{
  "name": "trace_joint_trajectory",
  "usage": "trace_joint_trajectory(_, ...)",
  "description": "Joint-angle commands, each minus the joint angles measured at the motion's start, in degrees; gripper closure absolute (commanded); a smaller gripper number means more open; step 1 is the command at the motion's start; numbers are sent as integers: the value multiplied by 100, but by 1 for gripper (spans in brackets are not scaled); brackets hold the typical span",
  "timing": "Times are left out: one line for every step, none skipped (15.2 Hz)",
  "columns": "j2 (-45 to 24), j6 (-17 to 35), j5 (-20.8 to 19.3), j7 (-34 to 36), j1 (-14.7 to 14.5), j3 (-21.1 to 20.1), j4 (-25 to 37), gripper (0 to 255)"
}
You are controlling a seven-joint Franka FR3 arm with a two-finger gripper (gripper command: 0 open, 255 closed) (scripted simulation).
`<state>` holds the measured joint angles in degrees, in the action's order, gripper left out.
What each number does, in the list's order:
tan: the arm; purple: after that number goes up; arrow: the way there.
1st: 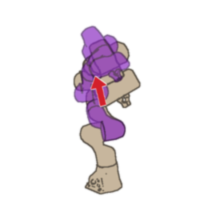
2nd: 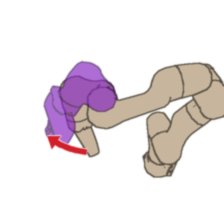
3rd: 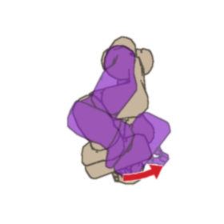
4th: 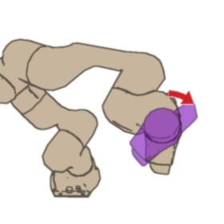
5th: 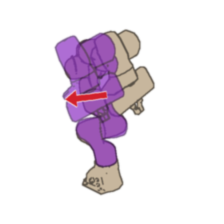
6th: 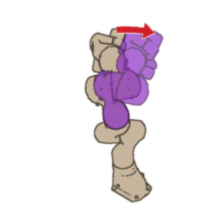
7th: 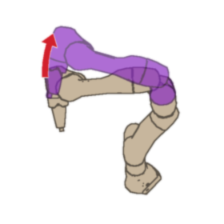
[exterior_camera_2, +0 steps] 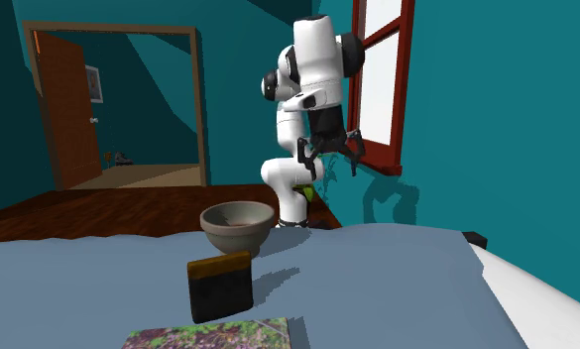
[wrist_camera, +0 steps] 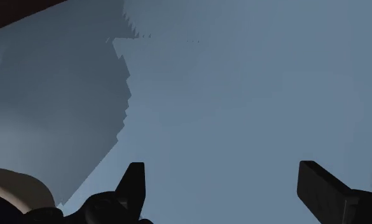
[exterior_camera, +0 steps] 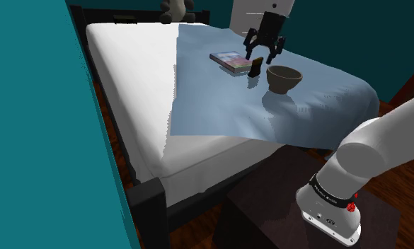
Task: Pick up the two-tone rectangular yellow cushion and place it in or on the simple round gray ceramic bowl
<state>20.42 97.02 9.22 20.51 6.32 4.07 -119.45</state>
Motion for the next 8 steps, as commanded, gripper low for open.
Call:
trace_joint_trajectory(-379, 143, 7, 264, 105, 54, 280, 0)
trace_joint_trajectory(-556, 198, 13, 395, 151, 81, 422, 0)
trace_joint_trajectory(-731, 248, 19, 526, 197, 110, 565, 0)
trace_joint_trajectory(-903, 294, 25, 655, 242, 141, 711, 0)
trace_joint_trajectory(-1073, 335, 32, 782, 287, 176, 859, 0)
trace_joint_trajectory(-1241, 371, 40, 908, 331, 213, 1008, 0)
trace_joint_trajectory(-1407, 404, 49, 1033, 377, 251, 1159, 0)
trace_joint_trajectory(-1571, 432, 59, 1156, 421, 292, 1311, 0)
